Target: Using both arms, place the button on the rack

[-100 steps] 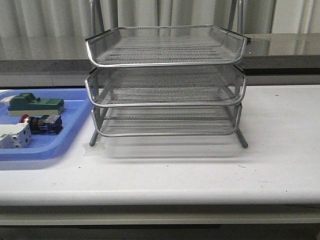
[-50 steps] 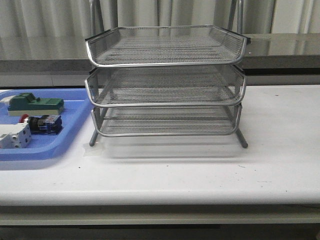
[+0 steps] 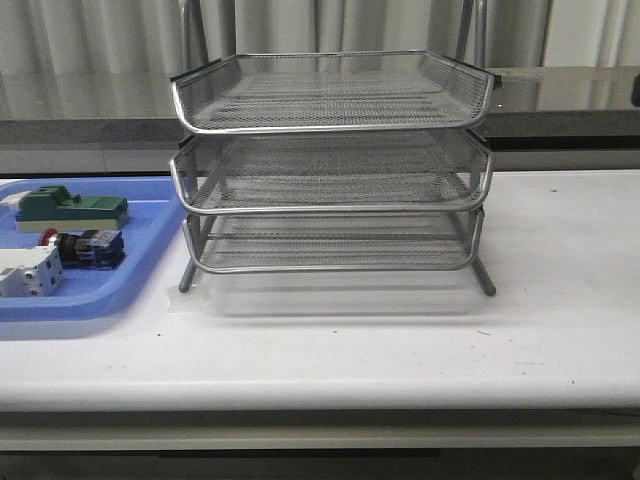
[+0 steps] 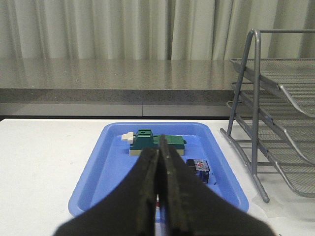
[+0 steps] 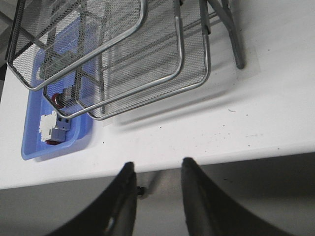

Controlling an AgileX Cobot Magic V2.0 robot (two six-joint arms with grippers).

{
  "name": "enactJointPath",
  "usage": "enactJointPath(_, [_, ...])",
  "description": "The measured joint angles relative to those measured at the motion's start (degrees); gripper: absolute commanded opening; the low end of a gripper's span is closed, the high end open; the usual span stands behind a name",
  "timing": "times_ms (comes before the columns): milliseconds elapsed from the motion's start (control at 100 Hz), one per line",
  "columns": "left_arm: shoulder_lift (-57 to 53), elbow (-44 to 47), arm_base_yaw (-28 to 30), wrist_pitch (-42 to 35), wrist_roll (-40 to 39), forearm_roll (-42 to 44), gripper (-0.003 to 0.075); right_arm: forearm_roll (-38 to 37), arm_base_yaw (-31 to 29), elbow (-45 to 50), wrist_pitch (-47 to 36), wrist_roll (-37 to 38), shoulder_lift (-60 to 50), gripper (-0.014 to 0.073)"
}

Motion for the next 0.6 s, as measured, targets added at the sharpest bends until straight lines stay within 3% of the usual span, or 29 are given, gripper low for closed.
enactJointPath(170, [0.0, 0.0, 0.0, 0.0, 0.0, 0.0, -0.002, 11.5, 0.0, 0.0, -1.8, -9.3, 6.5, 0.0313])
enactJointPath(430, [0.0, 0.0, 0.0, 0.0, 0.0, 0.0, -0.002, 39.8, 0.0, 0.0, -2.7, -35.9, 18.7, 0.0313])
enactJointPath(600, [0.0, 0.0, 0.0, 0.0, 0.0, 0.0, -0.002, 53.6, 0.0, -0.3, -2.2, -50.5, 27.2, 0.0313])
